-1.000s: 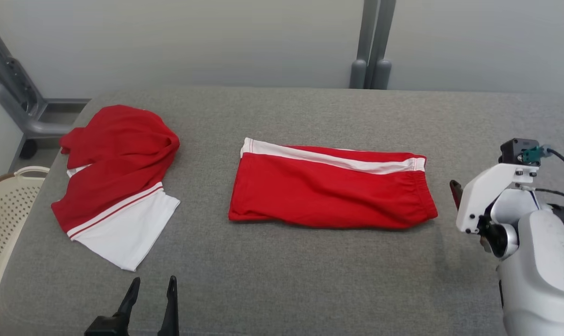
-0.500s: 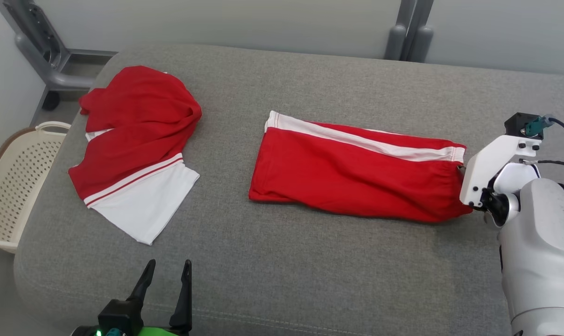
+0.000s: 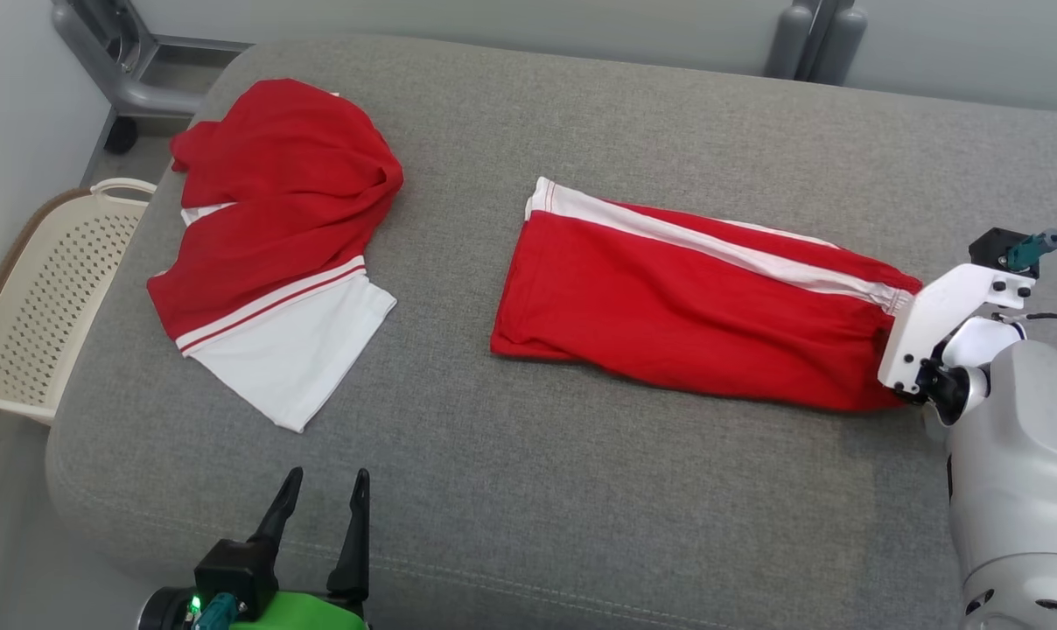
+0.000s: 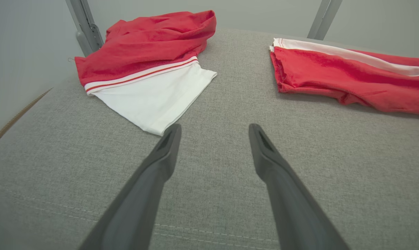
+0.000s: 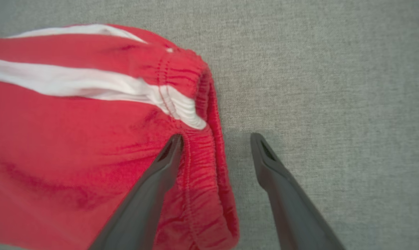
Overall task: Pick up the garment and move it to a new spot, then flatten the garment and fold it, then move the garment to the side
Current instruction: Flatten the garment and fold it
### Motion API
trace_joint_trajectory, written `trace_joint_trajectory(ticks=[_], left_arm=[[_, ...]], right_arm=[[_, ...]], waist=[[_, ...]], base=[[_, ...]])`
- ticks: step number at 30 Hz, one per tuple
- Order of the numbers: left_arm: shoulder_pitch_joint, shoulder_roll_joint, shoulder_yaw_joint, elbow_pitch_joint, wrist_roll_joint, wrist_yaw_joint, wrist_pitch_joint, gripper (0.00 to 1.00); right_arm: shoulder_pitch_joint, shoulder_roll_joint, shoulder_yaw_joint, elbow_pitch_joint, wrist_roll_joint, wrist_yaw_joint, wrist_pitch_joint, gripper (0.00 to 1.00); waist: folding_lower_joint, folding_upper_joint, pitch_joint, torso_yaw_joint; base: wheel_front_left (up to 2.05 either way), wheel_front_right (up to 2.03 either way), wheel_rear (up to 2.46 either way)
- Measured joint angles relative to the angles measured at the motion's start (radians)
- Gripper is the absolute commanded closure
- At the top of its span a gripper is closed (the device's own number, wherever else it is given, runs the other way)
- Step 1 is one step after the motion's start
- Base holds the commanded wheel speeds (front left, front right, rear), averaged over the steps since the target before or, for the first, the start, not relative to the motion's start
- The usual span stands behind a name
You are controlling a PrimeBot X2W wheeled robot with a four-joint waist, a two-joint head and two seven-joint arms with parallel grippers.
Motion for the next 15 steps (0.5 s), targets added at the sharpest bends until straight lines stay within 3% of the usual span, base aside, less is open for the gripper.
trace_joint_trajectory(ticks=[7, 8, 9, 10, 11, 12, 13, 15], left_arm=[[-0.006, -0.003, -0.006, 0.002, -0.001, 0.003, -0.001, 0.00], [-0.006, -0.003, -0.007, 0.002, 0.000, 0.003, -0.001, 0.00], [-0.007, -0.004, -0.008, 0.002, 0.000, 0.003, -0.001, 0.00], [-0.007, -0.004, -0.010, 0.002, -0.001, 0.003, -0.001, 0.00], [-0.007, -0.004, -0.012, 0.002, -0.001, 0.003, -0.001, 0.00], [-0.007, -0.004, -0.013, 0.003, -0.001, 0.003, -0.001, 0.00], [-0.007, -0.004, -0.015, 0.003, -0.002, 0.003, -0.001, 0.00], [-0.007, -0.004, -0.016, 0.003, -0.003, 0.004, -0.001, 0.00]], right_arm=[[-0.044, -0.003, -0.071, 0.082, -0.030, 0.000, -0.018, 0.00], [-0.051, -0.003, -0.084, 0.092, -0.037, 0.000, -0.018, 0.08], [-0.058, -0.004, -0.100, 0.101, -0.041, 0.000, -0.022, 0.26], [-0.062, -0.004, -0.113, 0.108, -0.051, 0.000, -0.027, 0.26], [-0.065, -0.004, -0.125, 0.115, -0.063, 0.000, -0.028, 0.51], [-0.071, -0.004, -0.137, 0.123, -0.072, 0.000, -0.030, 0.62], [-0.075, -0.003, -0.150, 0.129, -0.080, 0.000, -0.033, 0.98], [-0.080, 0.000, -0.172, 0.134, -0.107, 0.001, -0.044, 1.00]], waist=[[0.0000, 0.0000, 0.016, 0.019], [0.0000, 0.0000, 0.017, 0.022], [0.0000, 0.0000, 0.017, 0.025], [0.0000, 0.0000, 0.018, 0.028], [0.0000, 0.0000, 0.018, 0.031], [0.0000, 0.0000, 0.018, 0.033], [0.0000, -0.0001, 0.018, 0.036], [0.0000, 0.0000, 0.017, 0.040]], base=[[0.00, 0.00, 0.00], [0.00, 0.00, 0.00], [0.00, 0.00, 0.00], [0.00, 0.00, 0.00], [0.00, 0.00, 0.00], [0.00, 0.00, 0.00], [0.00, 0.00, 0.00], [0.00, 0.00, 0.00]])
